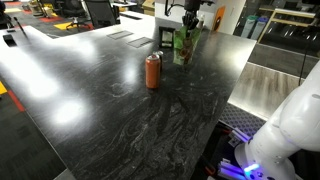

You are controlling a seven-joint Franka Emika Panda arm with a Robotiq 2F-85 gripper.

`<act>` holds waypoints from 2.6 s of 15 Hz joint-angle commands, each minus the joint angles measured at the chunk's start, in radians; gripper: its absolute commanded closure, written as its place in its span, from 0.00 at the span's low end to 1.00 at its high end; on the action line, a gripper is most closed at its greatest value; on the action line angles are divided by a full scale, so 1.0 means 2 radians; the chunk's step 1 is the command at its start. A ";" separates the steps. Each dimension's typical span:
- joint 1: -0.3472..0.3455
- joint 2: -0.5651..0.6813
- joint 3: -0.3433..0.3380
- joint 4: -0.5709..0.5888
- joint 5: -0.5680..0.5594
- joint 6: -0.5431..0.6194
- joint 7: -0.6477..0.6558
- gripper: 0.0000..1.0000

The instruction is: Pick up the green packet and move it in front of the two cans on the kitchen counter

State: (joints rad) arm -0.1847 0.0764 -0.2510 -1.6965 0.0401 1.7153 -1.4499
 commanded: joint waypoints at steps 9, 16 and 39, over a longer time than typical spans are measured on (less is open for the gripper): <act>0.005 0.021 0.036 0.165 -0.068 -0.126 0.018 0.99; 0.023 0.117 0.076 0.327 -0.081 -0.171 -0.026 0.99; 0.025 0.308 0.160 0.484 -0.002 -0.159 -0.344 0.99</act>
State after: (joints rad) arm -0.1265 0.6605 0.0576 -0.7719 0.0287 1.4276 -2.0834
